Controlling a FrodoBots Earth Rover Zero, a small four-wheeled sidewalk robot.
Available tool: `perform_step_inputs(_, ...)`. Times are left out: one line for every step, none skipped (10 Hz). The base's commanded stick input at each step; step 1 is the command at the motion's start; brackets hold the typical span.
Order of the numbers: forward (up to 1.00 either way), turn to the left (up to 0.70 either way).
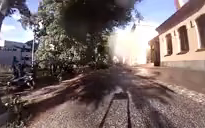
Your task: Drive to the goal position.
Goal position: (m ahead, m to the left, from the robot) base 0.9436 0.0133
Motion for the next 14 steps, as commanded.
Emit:
perform_step_inputs(0.50,0.00)
perform_step_inputs(0.50,0.00)
perform_step_inputs(0.50,0.00)
perform_step_inputs(0.50,0.00)
perform_step_inputs(0.50,0.00)
perform_step_inputs(0.50,0.00)
perform_step_inputs(0.50,0.00)
perform_step_inputs(0.50,0.00)
perform_step_inputs(0.50,0.00)
perform_step_inputs(0.50,0.00)
perform_step_inputs(0.50,0.00)
perform_step_inputs(0.50,0.00)
perform_step_inputs(0.50,0.00)
perform_step_inputs(0.50,0.00)
